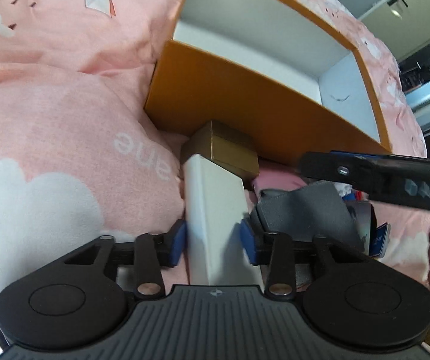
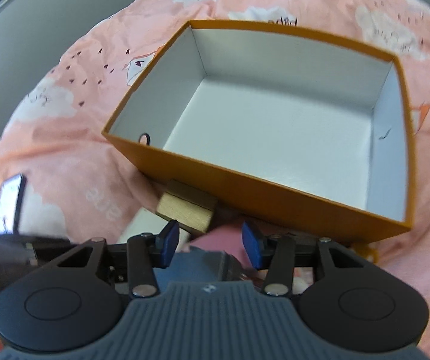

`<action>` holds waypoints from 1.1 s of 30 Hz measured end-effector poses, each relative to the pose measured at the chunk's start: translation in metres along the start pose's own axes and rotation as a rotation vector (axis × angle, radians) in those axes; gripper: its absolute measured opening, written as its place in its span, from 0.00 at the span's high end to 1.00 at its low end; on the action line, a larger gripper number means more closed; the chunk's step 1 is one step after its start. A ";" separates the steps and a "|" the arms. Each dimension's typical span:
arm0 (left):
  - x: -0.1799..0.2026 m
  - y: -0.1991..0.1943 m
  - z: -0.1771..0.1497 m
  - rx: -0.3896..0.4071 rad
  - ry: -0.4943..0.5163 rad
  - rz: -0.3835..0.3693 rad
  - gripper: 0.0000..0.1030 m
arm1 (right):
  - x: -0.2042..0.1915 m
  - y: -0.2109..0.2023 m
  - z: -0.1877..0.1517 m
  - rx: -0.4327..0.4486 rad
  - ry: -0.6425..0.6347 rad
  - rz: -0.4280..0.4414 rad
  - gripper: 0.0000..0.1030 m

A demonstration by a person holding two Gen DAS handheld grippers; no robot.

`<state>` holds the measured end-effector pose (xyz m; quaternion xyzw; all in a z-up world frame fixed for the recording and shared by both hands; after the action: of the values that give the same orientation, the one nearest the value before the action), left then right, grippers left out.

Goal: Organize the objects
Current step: 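Close left gripper on the tall white box while right gripper grasps the gold box, then lift the white box with left gripper while right gripper carries the gold box over the orange box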

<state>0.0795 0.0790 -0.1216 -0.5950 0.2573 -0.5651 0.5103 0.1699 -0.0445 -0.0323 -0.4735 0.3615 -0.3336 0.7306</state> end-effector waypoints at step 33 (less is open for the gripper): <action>0.006 -0.054 0.010 0.199 0.041 0.163 0.69 | -0.005 0.071 0.033 -0.141 0.218 0.079 0.34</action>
<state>0.0752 0.0955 -0.0691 -0.5068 0.2581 -0.5566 0.6056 0.2055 -0.0025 -0.0885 -0.4702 0.4796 -0.3277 0.6644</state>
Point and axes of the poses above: each gripper's, at about its wrist camera, not at the fingertips, and y roughly the way its jaws point, x to its right, z to its top, the point moved 4 cm from there along y, roughly the way its jaws point, and after that the axes turned 7 degrees about -x, right-handed, at the moved point
